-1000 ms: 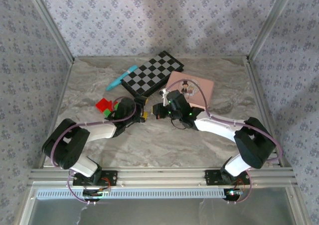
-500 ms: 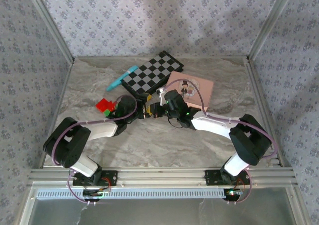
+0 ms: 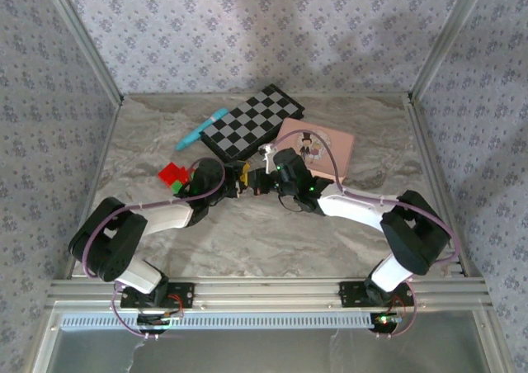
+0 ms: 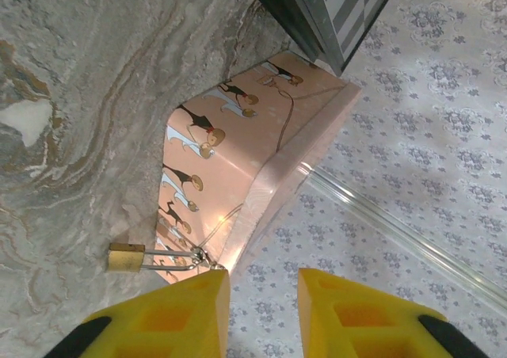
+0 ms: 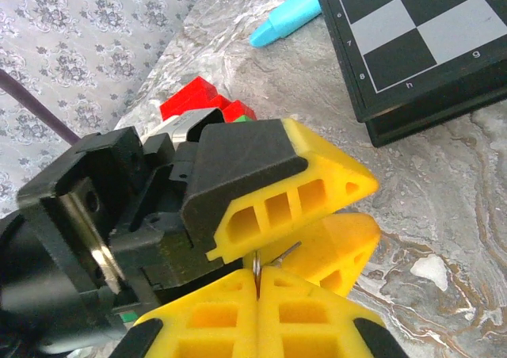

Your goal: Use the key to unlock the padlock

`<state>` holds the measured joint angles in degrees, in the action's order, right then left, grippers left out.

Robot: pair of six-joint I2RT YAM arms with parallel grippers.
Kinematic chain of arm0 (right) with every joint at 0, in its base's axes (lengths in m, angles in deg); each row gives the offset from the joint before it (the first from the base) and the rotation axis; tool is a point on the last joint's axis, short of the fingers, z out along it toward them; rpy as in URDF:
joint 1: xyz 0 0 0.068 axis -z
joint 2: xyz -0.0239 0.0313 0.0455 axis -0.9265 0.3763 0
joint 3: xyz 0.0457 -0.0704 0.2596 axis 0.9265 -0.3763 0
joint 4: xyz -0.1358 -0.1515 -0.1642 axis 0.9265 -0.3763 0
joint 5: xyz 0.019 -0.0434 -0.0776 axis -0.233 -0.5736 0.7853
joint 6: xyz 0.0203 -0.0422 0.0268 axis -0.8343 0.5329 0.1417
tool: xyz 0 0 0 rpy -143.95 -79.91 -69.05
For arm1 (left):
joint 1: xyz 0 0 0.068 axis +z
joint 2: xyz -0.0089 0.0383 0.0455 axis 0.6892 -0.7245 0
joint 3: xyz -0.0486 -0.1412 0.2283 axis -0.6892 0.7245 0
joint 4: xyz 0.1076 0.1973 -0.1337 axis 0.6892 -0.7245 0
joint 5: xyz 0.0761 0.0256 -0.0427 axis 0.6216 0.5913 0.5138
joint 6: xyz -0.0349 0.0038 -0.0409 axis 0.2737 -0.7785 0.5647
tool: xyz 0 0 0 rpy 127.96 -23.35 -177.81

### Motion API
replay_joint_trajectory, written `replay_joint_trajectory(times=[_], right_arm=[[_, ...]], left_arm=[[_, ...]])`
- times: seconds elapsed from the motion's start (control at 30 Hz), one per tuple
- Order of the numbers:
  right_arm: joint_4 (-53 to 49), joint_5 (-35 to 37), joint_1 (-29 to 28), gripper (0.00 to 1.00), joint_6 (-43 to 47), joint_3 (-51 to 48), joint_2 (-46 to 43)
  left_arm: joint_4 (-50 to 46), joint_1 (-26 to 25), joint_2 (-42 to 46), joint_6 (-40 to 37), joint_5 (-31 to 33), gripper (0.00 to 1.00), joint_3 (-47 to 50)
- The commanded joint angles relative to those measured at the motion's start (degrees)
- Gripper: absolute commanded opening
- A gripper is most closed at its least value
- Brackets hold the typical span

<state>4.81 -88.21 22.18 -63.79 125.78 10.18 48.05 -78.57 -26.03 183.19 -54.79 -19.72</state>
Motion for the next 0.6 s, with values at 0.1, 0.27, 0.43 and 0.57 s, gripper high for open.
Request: replay_joint_trajectory(times=[0.1, 0.27, 0.43, 0.57], right_arm=[[0.2, -0.9, 1.1, 0.00, 0.7, -1.3, -3.7], [0.6, -2.0, 1.6, 0.00, 0.6, -1.4, -3.6], [0.3, -2.3, 1.9, 0.00, 0.8, -1.6, -3.6], [-1.3, -3.1, 3.1, 0.38, 0.5, -2.0, -4.4]], left_arm=[[-1.8, -0.1, 1.2, -0.8, 1.2, 0.17, 0.5], [-1.9, 0.0, 0.6, -1.8, 0.9, 0.00, -0.3], [-1.7, 0.0, 0.3, -2.7, 0.9, 0.00, -0.8], [-1.1, 0.4, 0.7, -9.7, 1.7, 0.00, -1.9]])
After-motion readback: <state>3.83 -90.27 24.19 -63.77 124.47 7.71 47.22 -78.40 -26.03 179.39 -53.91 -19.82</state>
